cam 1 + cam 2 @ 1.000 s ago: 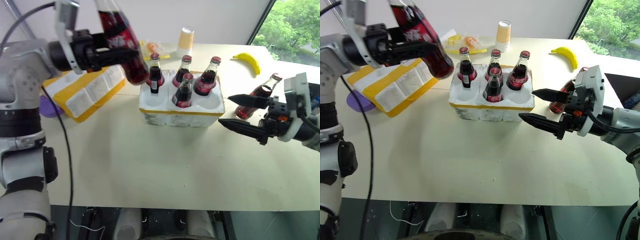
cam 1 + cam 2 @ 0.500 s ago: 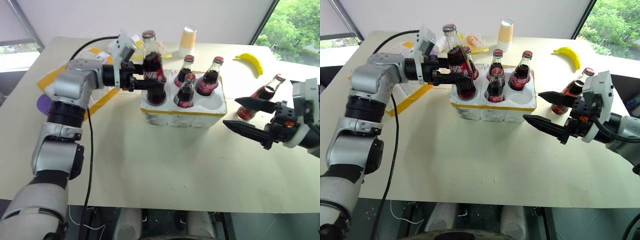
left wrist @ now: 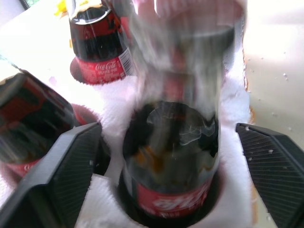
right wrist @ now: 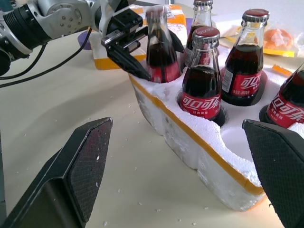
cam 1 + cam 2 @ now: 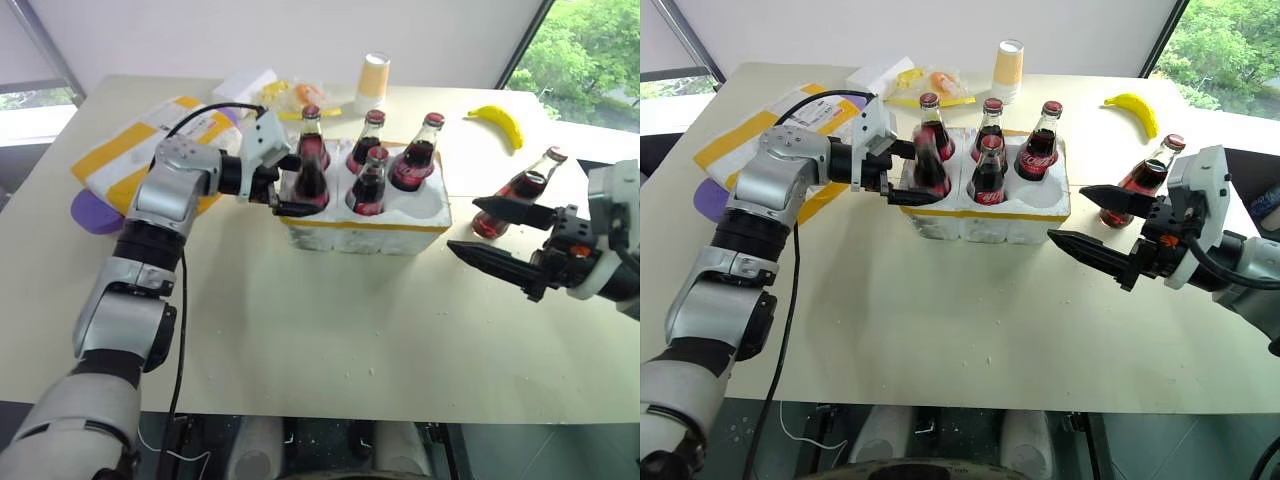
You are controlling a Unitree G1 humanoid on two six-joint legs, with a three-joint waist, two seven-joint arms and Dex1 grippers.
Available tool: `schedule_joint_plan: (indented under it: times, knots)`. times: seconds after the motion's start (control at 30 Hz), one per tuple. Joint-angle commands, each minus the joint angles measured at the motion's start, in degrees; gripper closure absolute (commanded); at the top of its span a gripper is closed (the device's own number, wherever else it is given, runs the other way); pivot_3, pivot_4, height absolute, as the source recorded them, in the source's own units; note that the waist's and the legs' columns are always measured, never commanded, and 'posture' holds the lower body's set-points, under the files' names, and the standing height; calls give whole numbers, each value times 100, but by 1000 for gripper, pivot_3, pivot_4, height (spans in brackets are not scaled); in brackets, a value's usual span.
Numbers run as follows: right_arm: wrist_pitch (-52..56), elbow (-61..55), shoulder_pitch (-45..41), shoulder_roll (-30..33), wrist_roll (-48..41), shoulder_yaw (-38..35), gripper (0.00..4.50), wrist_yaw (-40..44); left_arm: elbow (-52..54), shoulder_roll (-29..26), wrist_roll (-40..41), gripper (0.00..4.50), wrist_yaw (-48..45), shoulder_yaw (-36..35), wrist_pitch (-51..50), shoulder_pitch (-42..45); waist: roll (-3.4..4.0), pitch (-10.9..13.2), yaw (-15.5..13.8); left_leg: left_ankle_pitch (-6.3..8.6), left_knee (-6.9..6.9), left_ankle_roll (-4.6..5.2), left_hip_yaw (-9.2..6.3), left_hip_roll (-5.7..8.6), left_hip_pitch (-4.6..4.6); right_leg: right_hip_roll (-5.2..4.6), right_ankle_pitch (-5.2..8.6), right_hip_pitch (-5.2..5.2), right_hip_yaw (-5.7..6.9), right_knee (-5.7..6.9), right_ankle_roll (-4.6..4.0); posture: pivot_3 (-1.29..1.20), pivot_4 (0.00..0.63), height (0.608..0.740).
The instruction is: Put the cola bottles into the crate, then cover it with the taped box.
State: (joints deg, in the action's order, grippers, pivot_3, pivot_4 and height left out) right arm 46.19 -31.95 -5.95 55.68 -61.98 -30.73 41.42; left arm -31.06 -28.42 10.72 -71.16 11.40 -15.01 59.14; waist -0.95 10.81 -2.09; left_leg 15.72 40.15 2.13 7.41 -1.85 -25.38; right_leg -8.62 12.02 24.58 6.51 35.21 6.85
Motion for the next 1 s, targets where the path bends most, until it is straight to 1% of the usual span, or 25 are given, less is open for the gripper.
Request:
schedule_joint_plan:
  times: [0.03, 0.13, 0.3, 0.4, 0.47, 0.53, 0.6, 0.7, 0.77, 0.87, 1.0]
  knots:
    - [-154, 52, -118, 4, 98, -36, 0, 26, 496, -98, 281, 30, 125, -411, -402, -43, 0, 0, -5, 0, 1, 0, -1, 0, 0, 0, 0, 0, 0, 0, 0, 0, 150, 740]
    - [-205, 135, -107, 4, 268, -39, 0, -14, 1116, -374, 693, 30, 68, -780, -1054, -161, 0, 0, 2, 1, 1, 1, -1, -1, -2, 0, 0, 0, 0, 0, 0, 0, 150, 740]
    - [-228, 178, 93, -69, 504, -200, 0, -138, 2552, -1126, 1778, 30, -190, -1389, -2573, -505, 4, -3, 41, 0, -1, 0, -2, -5, 2, 2, 0, 0, 0, 3, 1, 0, 150, 740]
    - [-163, 196, 439, -220, 755, -403, 0, -452, 3685, -1714, 2808, 30, -315, -1954, -3703, -1015, 6, -4, 35, 0, 0, -1, -2, -4, 4, 1, 1, -5, 0, 2, 1, 0, 150, 740]
    - [-92, 223, 627, -396, 814, -561, 0, -755, 4321, -1966, 3134, 30, -233, -2110, -3998, -1441, 5, -4, 40, 0, -1, 0, -4, -8, 4, 1, 1, -7, -2, 2, 1, 0, 150, 740]
    - [-36, 259, 733, -571, 808, -667, 0, -1014, 4713, -2040, 3165, 30, -18, -2111, -3965, -1768, 8, -4, -2, -1, 1, -1, -4, -5, 5, 0, 2, -7, -2, 4, 3, 0, 150, 740]
    - [-43, 355, 701, -802, 913, -690, 0, -1430, 4929, -2000, 3257, 30, 235, -2149, -4027, -1958, 8, -6, -11, -1, 1, -2, -4, -2, 11, 0, 2, -16, -1, 4, 2, 0, 150, 740]
    - [-113, 594, 442, -1269, 1205, -593, 0, -2277, 5144, -1871, 3396, 30, 611, -2185, -4042, -2142, 7, -7, 0, -3, 1, -7, -7, -2, 15, 2, 2, -18, -2, 3, 0, 0, 150, 740]
    - [-173, 745, 282, -1516, 1370, -504, 0, -2612, 5273, -1793, 3462, 30, 815, -2173, -4020, -2238, 13, -9, 6, -4, 1, -8, -6, -1, 15, 2, 2, -15, -4, 4, 0, 0, 150, 740]
    - [-310, 976, 77, -1732, 1680, -332, 0, -2833, 5437, -1729, 3588, 30, 1069, -2171, -4026, -2341, 21, -10, 24, -4, -3, -9, -3, 0, 15, 5, 2, -12, -5, 7, -1, 0, 150, 740]
    - [-500, 1441, -215, -1920, 1938, -203, 0, -2902, 5560, -1738, 3729, 30, 1284, -2177, -4030, -2419, 23, -11, 59, -6, -4, -12, 8, 0, 14, 7, 2, -10, -4, 7, 0, 0, 150, 740]
